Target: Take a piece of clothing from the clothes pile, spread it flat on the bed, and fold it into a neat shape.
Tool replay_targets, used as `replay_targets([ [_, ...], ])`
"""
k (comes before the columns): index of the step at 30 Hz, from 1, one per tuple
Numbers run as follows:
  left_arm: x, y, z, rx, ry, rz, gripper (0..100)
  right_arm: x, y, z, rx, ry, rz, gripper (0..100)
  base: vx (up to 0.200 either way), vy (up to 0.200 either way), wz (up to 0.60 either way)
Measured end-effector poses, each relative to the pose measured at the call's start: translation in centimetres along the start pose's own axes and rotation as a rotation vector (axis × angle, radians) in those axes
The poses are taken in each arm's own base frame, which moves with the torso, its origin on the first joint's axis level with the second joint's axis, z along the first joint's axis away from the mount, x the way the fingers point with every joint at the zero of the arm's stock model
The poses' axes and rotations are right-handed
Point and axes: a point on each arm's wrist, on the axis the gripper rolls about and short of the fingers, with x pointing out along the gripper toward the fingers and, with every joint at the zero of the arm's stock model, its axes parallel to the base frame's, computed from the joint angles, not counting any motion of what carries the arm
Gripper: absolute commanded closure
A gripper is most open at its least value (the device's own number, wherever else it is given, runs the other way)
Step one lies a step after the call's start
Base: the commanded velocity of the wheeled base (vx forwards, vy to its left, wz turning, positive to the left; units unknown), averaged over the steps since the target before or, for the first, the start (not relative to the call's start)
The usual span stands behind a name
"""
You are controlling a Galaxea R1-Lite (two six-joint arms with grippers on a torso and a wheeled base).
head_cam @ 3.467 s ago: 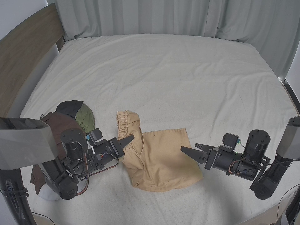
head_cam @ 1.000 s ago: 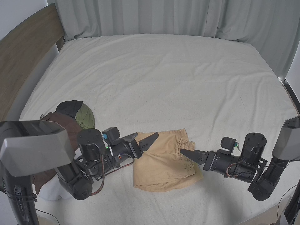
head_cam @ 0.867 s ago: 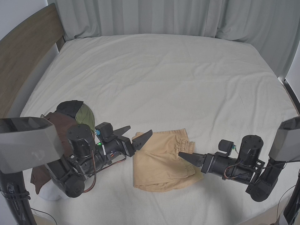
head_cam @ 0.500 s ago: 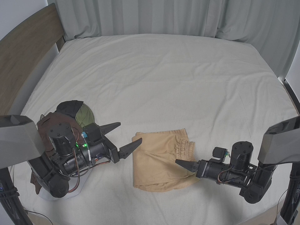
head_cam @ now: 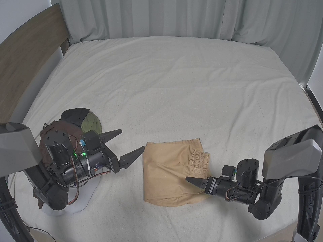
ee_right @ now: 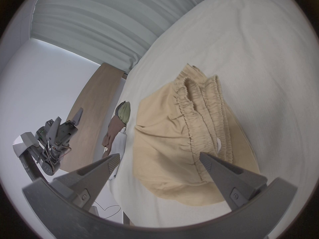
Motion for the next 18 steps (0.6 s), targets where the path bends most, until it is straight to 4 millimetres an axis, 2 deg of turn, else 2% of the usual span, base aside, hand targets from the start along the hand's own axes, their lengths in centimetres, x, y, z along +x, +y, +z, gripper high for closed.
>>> replay_targets([
  [6,-0.2,0.4,-0.1,-0.003,0.004,0.011,0,0.6,-1.2,-0.9,0.011,0.029,-0.033,0,0.000,0.000,0.00],
  [18,-0.4,0.3,-0.3,-0.008,0.014,0.012,0,0.8,-1.6,-1.3,0.017,0.044,-0.047,0,0.000,0.000,0.00],
])
